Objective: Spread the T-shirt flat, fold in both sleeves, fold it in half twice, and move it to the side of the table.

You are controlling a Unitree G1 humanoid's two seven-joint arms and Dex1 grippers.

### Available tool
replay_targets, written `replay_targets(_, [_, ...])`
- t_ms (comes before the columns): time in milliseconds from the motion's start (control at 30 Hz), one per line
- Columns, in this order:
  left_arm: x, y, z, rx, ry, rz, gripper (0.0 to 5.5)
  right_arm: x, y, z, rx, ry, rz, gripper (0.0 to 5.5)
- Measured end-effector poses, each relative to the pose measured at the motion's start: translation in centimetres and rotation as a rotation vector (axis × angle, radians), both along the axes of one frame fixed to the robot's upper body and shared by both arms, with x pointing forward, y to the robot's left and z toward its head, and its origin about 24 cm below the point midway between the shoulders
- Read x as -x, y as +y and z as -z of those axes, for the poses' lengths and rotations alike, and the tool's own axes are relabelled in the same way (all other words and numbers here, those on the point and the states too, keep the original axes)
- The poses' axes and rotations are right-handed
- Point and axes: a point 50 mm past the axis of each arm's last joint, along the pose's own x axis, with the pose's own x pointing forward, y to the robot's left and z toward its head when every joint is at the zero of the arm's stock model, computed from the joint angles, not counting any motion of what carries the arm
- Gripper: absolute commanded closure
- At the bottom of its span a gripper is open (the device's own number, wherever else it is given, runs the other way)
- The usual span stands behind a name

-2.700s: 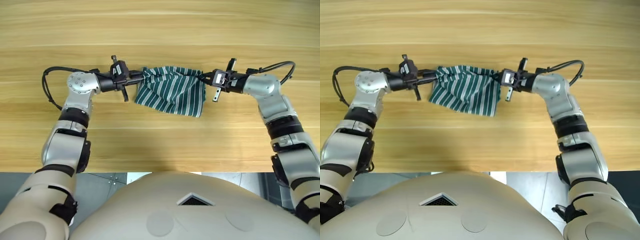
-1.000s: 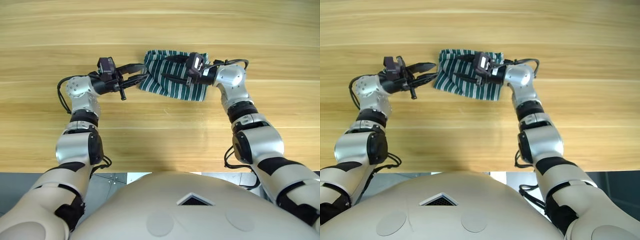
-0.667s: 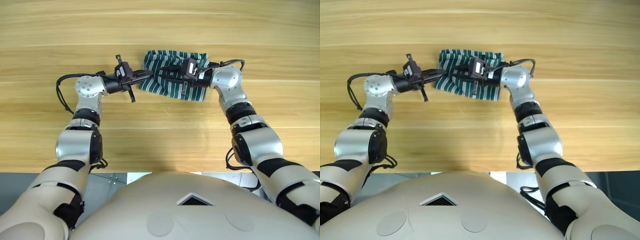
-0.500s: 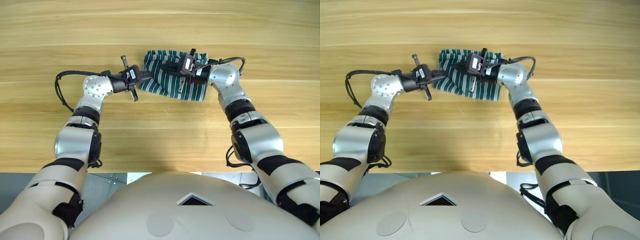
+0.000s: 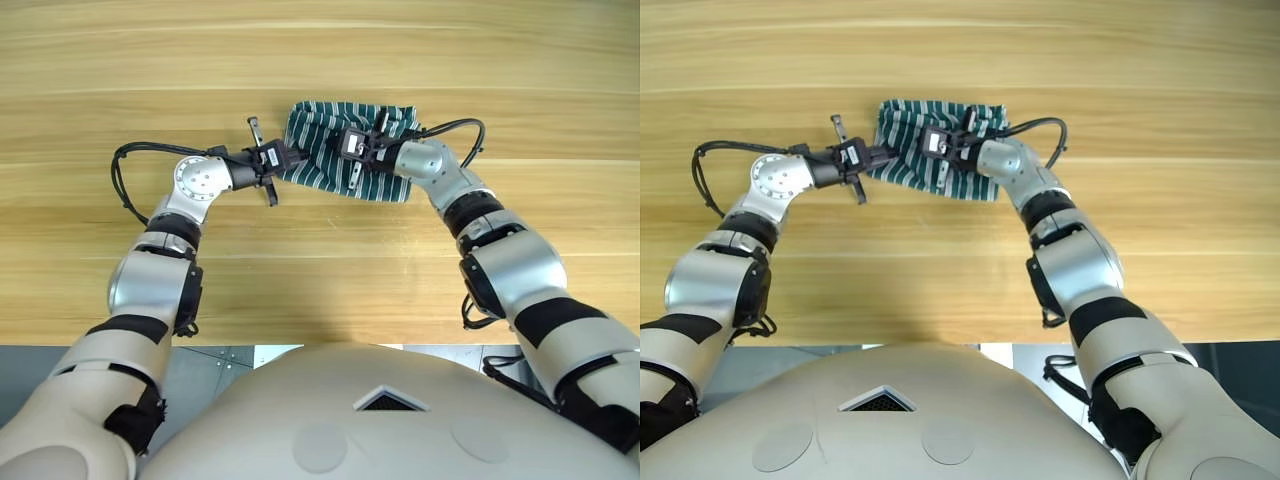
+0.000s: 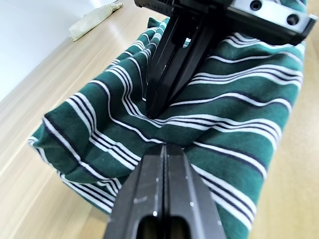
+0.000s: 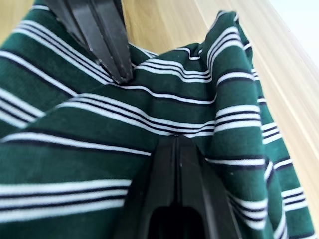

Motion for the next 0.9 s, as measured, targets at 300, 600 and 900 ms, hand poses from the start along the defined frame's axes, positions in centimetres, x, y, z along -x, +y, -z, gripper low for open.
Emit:
replay_targets(300, [-0.8,0.8,-0.4,-0.443,-0.190,0.213,5.50,-0.4,-0.4,0.2,0.021,0.018,0.057,5.47])
replay_targets(600, [-1.6,0.3,-1.2,-0.635,-0.326,0.381,5.50,-0.5,0.0,0.2,0.012,0.033,0.075,5.47])
replay_targets(900, [-0.9,1.3,-1.4,-0.648,-0.356,0.436,5.50,-2.2,-1.8,-0.7,-0.056,0.056,0.308,5.47])
